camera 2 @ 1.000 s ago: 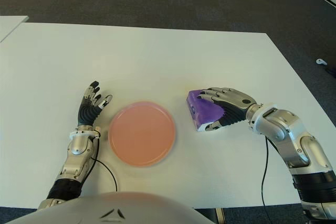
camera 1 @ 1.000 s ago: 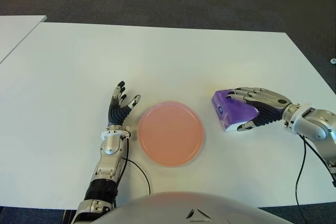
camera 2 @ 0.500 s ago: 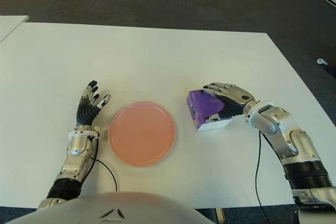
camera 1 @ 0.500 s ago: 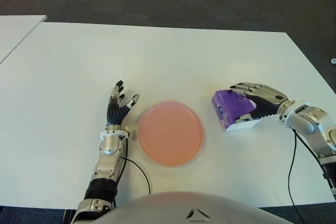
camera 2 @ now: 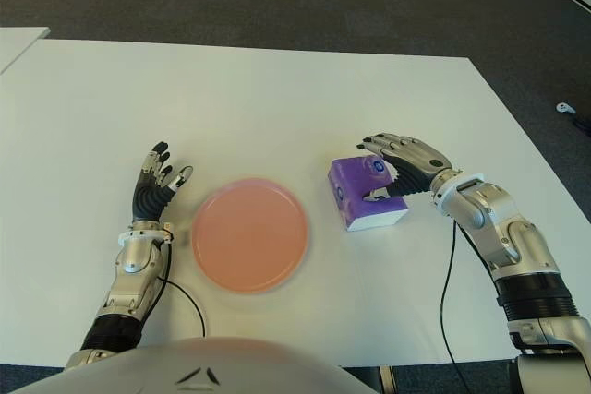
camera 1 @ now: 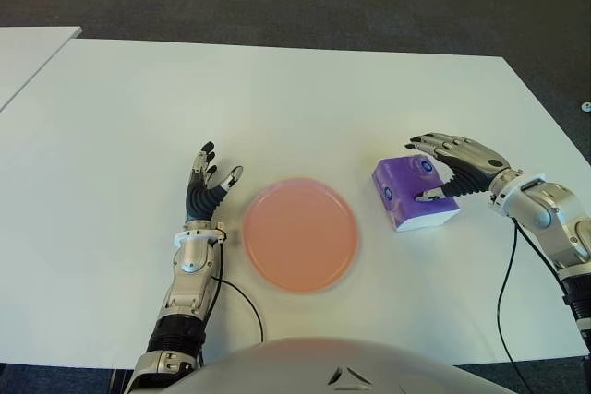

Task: Put the tissue paper into the plate.

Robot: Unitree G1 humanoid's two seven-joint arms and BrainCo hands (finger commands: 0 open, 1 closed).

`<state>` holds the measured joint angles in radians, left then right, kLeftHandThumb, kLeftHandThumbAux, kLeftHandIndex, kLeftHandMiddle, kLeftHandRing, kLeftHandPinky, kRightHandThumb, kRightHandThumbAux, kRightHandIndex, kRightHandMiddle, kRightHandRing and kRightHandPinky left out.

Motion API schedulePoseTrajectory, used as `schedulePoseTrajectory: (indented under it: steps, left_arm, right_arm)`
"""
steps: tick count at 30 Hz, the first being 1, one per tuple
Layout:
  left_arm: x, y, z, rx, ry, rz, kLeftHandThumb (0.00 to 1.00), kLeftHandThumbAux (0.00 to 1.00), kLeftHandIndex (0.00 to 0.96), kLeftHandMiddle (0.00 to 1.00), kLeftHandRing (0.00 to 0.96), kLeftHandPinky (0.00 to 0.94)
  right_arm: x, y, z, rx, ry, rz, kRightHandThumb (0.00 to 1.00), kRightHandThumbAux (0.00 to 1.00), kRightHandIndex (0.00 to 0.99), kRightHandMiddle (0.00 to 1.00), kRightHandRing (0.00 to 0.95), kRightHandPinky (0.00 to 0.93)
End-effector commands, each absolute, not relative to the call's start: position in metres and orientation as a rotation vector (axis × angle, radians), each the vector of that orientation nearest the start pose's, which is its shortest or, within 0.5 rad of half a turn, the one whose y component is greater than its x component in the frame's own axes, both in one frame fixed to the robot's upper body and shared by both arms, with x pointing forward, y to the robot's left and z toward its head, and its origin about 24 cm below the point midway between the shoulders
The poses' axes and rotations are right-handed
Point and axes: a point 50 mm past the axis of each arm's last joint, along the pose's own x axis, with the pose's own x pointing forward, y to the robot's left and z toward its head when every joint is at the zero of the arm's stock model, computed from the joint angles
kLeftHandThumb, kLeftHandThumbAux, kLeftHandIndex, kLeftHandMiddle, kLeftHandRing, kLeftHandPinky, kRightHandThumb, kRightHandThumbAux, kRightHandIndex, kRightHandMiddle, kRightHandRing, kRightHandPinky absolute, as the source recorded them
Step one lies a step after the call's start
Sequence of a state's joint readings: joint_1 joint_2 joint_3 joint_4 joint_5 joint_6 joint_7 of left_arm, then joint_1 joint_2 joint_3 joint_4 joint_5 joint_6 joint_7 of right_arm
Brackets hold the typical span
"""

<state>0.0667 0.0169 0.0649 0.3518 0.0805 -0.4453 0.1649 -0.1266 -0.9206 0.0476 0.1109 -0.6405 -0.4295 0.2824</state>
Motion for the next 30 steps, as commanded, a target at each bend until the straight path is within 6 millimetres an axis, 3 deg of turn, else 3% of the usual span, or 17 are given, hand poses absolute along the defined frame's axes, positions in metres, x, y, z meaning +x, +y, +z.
schedulePoseTrajectory:
  steps: [1, 30]
  left_arm:
    - [0.2109, 0.1824, -0.0262, 0.114, 0.060, 0.236, 0.000, 0.635, 0.000, 0.000, 0.000, 0.000]
    - [0.2088, 0.1851, -0.0263, 0.100, 0.082, 0.234, 0.000, 0.633, 0.000, 0.000, 0.000, 0.000]
  right_arm:
    - [0.2655, -0.2614, 0.1118, -1.569, -0.117, 0.527, 0.102, 0.470, 0.000, 0.000, 0.000, 0.000]
    - [0.2616, -0.2641, 0.1061, -1.534, -0.123, 0.532, 0.101, 0.472, 0.000, 0.000, 0.000, 0.000]
